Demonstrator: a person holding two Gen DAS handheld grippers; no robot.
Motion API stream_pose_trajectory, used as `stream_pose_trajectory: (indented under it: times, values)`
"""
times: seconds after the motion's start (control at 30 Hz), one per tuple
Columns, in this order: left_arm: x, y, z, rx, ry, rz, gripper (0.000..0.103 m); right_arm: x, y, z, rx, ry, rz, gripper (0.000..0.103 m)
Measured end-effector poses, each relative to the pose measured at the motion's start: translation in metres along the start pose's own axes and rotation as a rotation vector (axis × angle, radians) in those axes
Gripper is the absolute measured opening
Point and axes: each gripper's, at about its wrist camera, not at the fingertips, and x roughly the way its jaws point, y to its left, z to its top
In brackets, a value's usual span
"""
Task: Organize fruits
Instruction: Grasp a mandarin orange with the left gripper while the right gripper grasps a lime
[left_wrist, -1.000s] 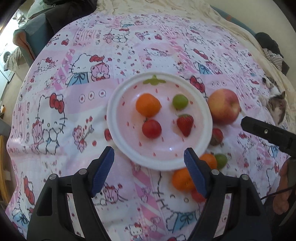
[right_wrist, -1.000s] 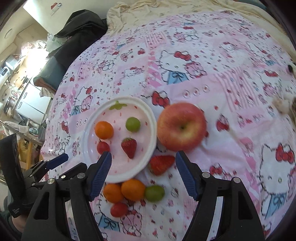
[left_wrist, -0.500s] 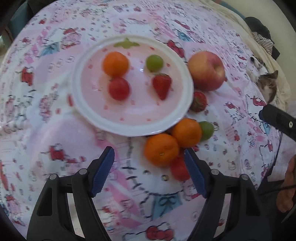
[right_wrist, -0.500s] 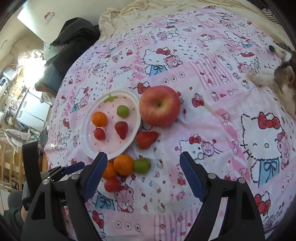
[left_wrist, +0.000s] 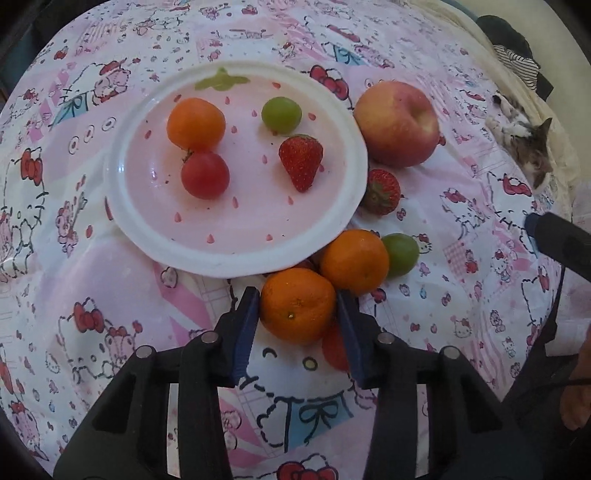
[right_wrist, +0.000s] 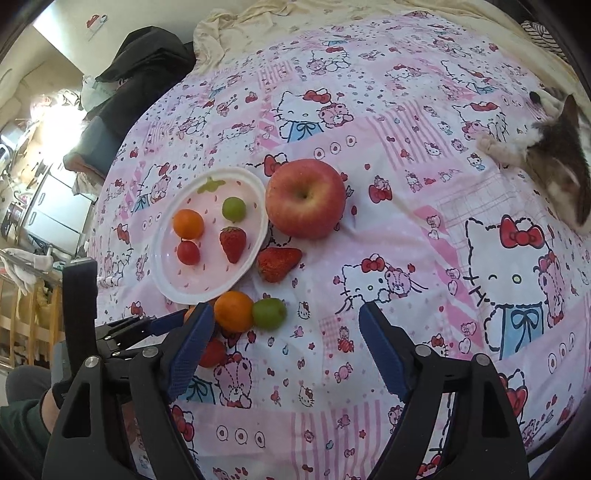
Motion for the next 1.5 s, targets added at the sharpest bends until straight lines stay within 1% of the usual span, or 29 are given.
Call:
stream_pose_trajectory:
  times: [0.13, 0.2, 0.3, 0.33, 0.37, 0.4, 0.43, 0.47, 0.53, 0.57, 0.6, 0.67, 0.9, 0.97, 1.0, 1.23, 1.3, 1.4, 1.5]
  values:
    - [-0.022, 0.006, -0.004, 0.005, -0.045, 0.052, 0.038, 0.007, 0.001, 0.000, 0.006, 0.021, 0.008, 0.083]
    - [-0.034, 0.017, -0.007, -0.020, -0.073, 0.082, 0.038, 0.012, 0.002, 0.001, 0.018, 0.033, 0.027, 0.083]
    - [-0.048, 0.037, -0.012, -0.076, -0.085, 0.099, 0.038, 0.023, 0.002, 0.003, 0.045, 0.065, 0.048, 0.082]
    - [-0.053, 0.044, -0.015, -0.094, -0.092, 0.102, 0.038, 0.027, 0.003, 0.003, 0.050, 0.077, 0.052, 0.078]
    - [-0.056, 0.048, -0.016, -0.108, -0.097, 0.107, 0.038, 0.033, 0.003, 0.004, 0.057, 0.095, 0.054, 0.069]
    - [-0.059, 0.054, -0.018, -0.127, -0.102, 0.112, 0.038, 0.038, 0.003, 0.005, 0.067, 0.111, 0.053, 0.065]
    - [-0.063, 0.060, -0.020, -0.148, -0.106, 0.116, 0.038, 0.044, 0.002, 0.005, 0.081, 0.127, 0.052, 0.058]
    - [-0.064, 0.062, -0.022, -0.164, -0.109, 0.118, 0.038, 0.048, 0.002, 0.005, 0.092, 0.139, 0.053, 0.053]
    - [-0.069, 0.071, -0.026, -0.205, -0.120, 0.126, 0.038, 0.059, 0.000, 0.003, 0.113, 0.168, 0.057, 0.048]
    - [-0.070, 0.073, -0.027, -0.218, -0.122, 0.127, 0.038, 0.066, -0.001, 0.002, 0.119, 0.186, 0.050, 0.045]
    - [-0.070, 0.075, -0.028, -0.230, -0.124, 0.126, 0.038, 0.071, -0.003, 0.001, 0.126, 0.202, 0.040, 0.045]
    - [-0.069, 0.077, -0.027, -0.242, -0.124, 0.124, 0.038, 0.082, -0.004, 0.000, 0.142, 0.230, 0.042, 0.040]
    - [-0.063, 0.075, -0.020, -0.248, -0.118, 0.104, 0.038, 0.096, -0.005, 0.004, 0.154, 0.251, 0.053, 0.039]
    - [-0.062, 0.074, -0.019, -0.244, -0.118, 0.098, 0.038, 0.097, -0.006, 0.004, 0.164, 0.257, 0.075, 0.034]
    - [-0.061, 0.074, -0.018, -0.244, -0.117, 0.095, 0.038, 0.097, -0.006, 0.003, 0.169, 0.259, 0.088, 0.033]
    - [-0.060, 0.076, -0.015, -0.261, -0.118, 0.089, 0.038, 0.101, -0.017, 0.001, 0.235, 0.278, 0.152, 0.033]
    - [-0.060, 0.079, -0.015, -0.270, -0.118, 0.090, 0.038, 0.101, -0.017, 0.001, 0.237, 0.282, 0.163, 0.030]
    - [-0.062, 0.085, -0.015, -0.291, -0.120, 0.093, 0.038, 0.097, -0.017, 0.001, 0.225, 0.270, 0.167, 0.029]
    - [-0.064, 0.089, -0.014, -0.305, -0.130, 0.094, 0.038, 0.086, -0.020, 0.001, 0.238, 0.237, 0.177, 0.029]
